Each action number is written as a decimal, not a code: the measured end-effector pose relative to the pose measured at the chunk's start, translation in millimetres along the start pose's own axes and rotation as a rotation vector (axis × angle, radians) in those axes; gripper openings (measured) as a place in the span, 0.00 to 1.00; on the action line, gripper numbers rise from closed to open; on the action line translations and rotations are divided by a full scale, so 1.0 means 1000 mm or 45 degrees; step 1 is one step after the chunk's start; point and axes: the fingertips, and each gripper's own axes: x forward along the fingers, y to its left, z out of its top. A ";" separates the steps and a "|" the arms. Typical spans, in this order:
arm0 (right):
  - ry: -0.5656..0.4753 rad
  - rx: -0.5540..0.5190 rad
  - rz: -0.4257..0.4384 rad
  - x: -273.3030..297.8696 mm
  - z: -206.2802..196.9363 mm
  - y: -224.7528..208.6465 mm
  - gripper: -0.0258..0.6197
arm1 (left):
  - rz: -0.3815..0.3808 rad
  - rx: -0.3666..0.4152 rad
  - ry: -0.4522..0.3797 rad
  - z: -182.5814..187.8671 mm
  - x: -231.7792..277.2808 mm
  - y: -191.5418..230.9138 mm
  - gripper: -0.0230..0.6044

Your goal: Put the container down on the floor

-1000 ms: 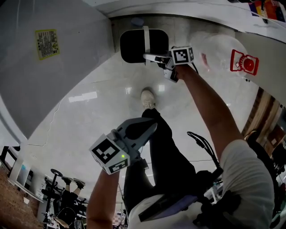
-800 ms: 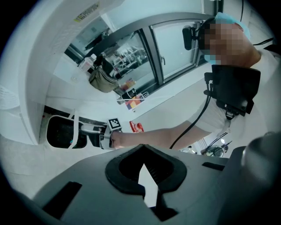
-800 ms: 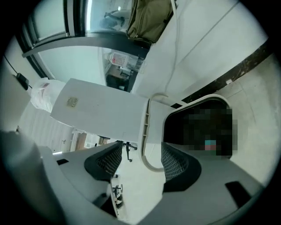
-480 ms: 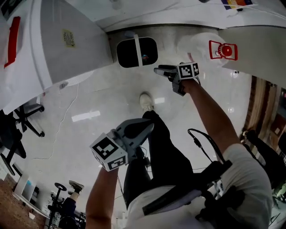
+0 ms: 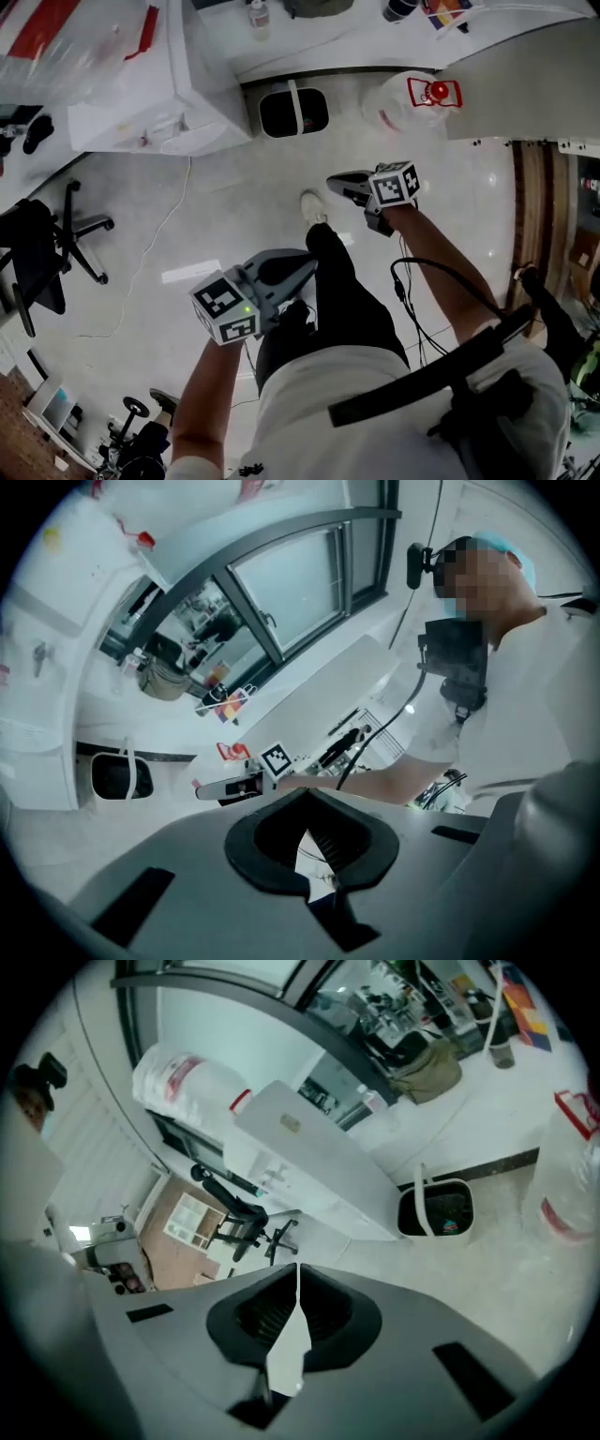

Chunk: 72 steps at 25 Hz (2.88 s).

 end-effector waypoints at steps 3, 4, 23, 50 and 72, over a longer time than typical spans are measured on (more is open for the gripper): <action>-0.003 -0.099 0.038 -0.010 -0.007 0.079 0.07 | 0.021 0.063 0.008 -0.003 -0.025 -0.033 0.05; -0.005 -0.138 0.033 -0.015 -0.010 0.101 0.07 | 0.023 0.081 0.001 -0.003 -0.032 -0.043 0.05; -0.180 -0.431 0.091 -0.079 -0.067 0.359 0.07 | 0.034 0.255 -0.136 -0.008 -0.111 -0.191 0.05; -0.197 -0.560 0.169 -0.082 -0.087 0.430 0.07 | 0.101 0.349 -0.148 -0.017 -0.138 -0.212 0.05; -0.188 -0.532 0.146 -0.086 -0.087 0.414 0.07 | 0.080 0.295 -0.132 -0.019 -0.124 -0.199 0.05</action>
